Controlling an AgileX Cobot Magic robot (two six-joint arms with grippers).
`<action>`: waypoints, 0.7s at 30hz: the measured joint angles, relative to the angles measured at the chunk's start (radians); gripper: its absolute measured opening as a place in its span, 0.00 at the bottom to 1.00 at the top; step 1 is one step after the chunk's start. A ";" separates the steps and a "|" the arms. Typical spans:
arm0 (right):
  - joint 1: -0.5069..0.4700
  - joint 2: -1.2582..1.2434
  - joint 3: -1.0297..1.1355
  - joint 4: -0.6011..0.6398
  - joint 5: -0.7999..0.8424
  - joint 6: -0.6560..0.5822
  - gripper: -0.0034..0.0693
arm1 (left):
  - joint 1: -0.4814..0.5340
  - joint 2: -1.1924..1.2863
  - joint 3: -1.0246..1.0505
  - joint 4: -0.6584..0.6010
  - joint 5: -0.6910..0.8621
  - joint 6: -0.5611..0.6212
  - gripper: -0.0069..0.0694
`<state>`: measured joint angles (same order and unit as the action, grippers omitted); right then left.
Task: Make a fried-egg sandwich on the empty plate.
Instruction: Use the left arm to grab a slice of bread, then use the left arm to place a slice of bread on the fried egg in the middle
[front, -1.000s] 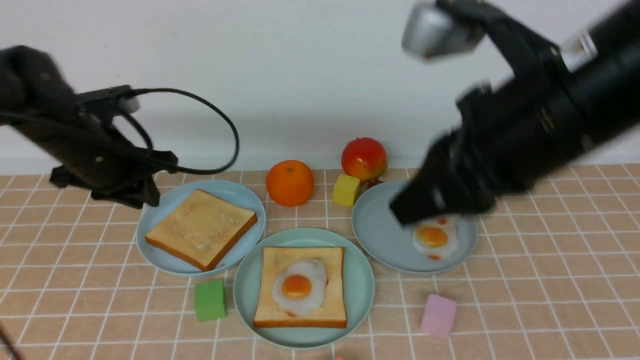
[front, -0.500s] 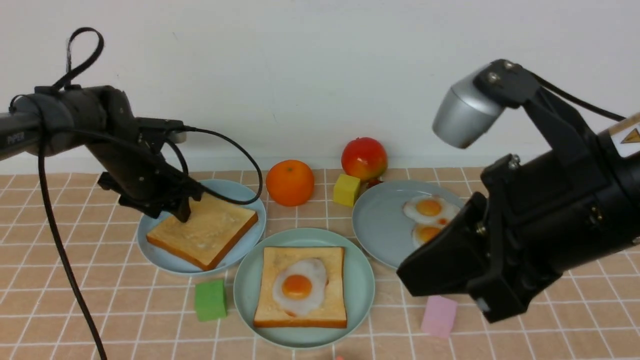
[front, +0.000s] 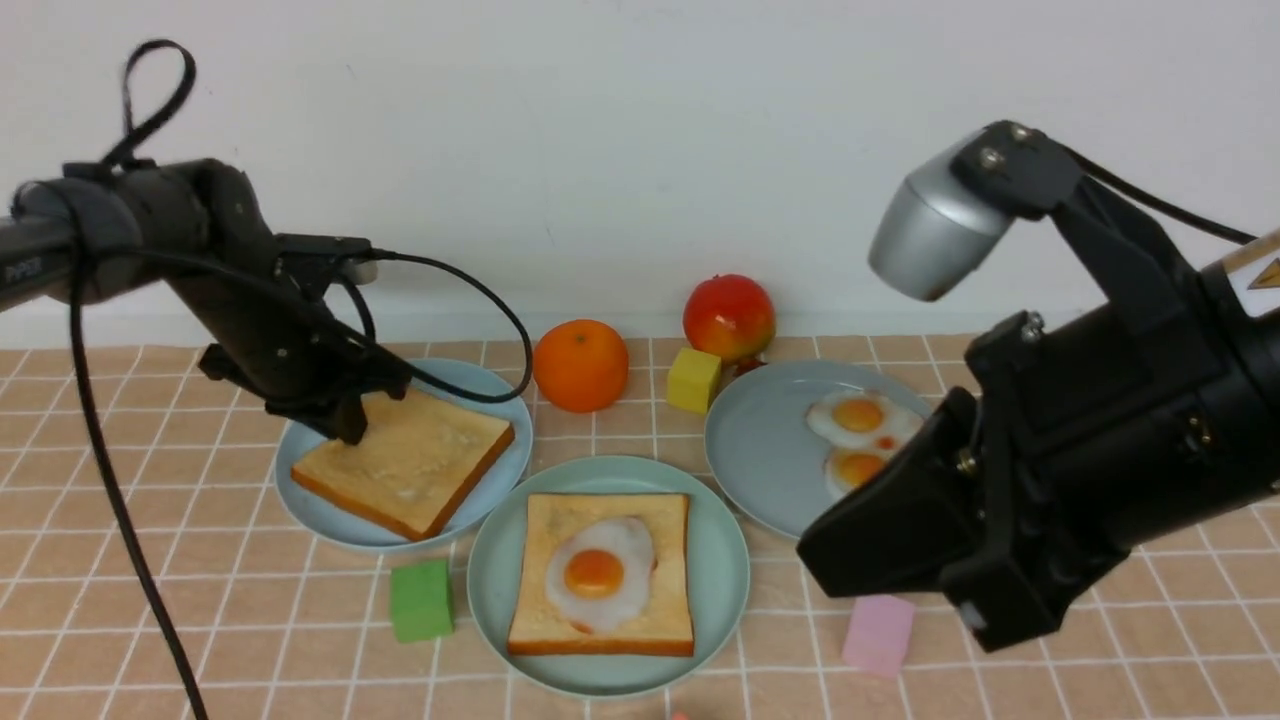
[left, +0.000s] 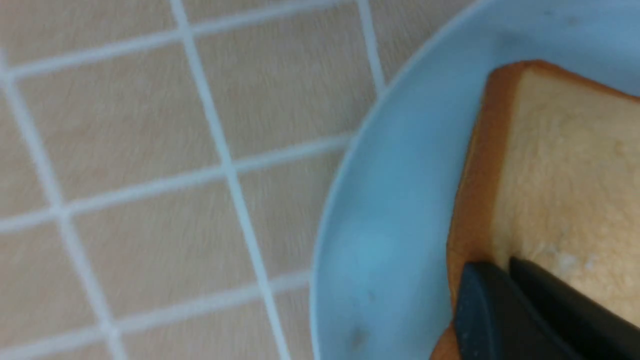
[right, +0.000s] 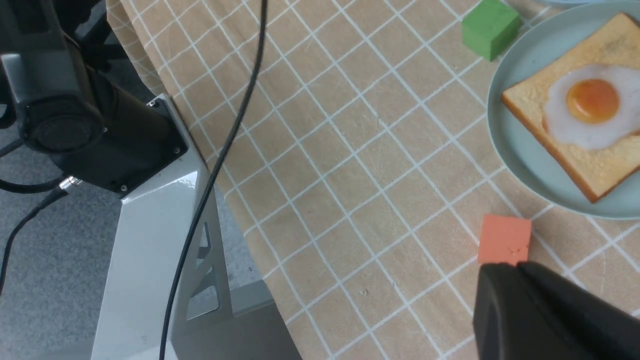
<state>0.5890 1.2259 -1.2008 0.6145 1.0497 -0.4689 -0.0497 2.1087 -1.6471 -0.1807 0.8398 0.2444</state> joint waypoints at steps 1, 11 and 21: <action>0.000 0.000 0.000 0.000 0.000 0.000 0.11 | 0.000 -0.006 0.000 0.000 0.003 -0.005 0.09; 0.000 -0.018 0.000 -0.001 0.014 0.003 0.13 | 0.000 -0.363 0.225 -0.311 0.033 -0.138 0.09; 0.000 -0.018 0.000 -0.004 0.015 0.003 0.15 | -0.149 -0.440 0.698 -0.841 -0.335 0.139 0.09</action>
<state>0.5890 1.2083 -1.2008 0.6108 1.0644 -0.4663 -0.1985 1.6684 -0.9495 -1.0216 0.5045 0.3837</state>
